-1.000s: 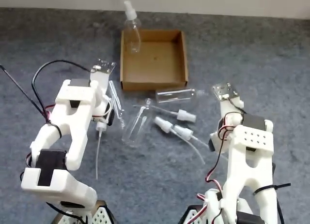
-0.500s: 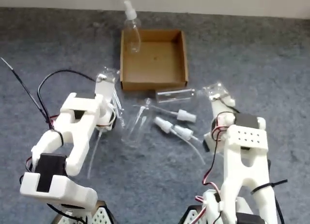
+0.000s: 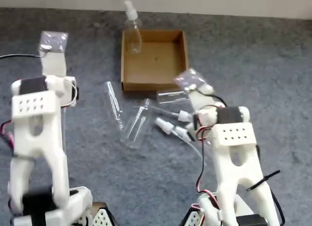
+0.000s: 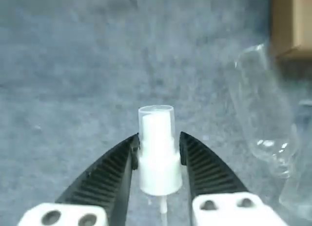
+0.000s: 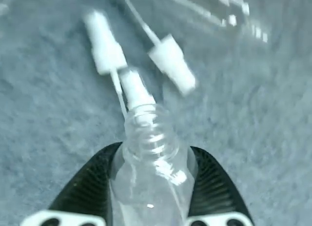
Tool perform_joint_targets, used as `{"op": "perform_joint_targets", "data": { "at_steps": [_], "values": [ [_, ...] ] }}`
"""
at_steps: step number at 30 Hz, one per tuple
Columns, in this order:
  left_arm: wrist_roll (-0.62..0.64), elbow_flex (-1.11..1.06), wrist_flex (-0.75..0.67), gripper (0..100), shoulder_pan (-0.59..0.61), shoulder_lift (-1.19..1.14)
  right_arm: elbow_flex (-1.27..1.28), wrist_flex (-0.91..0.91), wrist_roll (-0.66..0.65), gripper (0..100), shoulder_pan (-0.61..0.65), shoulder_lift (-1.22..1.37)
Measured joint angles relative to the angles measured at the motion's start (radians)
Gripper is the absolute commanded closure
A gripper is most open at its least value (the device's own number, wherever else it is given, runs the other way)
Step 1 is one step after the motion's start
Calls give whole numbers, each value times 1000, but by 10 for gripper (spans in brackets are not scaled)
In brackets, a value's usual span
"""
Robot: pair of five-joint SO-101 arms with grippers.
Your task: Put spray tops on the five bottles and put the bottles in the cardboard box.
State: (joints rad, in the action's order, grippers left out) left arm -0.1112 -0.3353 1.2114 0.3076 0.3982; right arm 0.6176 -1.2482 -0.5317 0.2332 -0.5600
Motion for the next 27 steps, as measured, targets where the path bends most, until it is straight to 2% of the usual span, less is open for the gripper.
{"op": "perform_joint_targets", "data": {
  "at_steps": [6,9,12,16,19,27],
  "values": [
    [126,0,5,996,-11,376,-71,6,201,995,203,-117],
    [201,0,5,996,-87,523,-38,87,221,995,322,-229],
    [290,-29,-68,996,-160,628,112,239,222,995,393,-351],
    [381,-135,-250,996,-218,703,379,474,224,995,414,-483],
    [445,-239,-370,996,-221,733,552,580,227,995,416,-542],
    [606,-494,-554,995,-235,875,623,763,229,995,417,-520]
  ]
}}
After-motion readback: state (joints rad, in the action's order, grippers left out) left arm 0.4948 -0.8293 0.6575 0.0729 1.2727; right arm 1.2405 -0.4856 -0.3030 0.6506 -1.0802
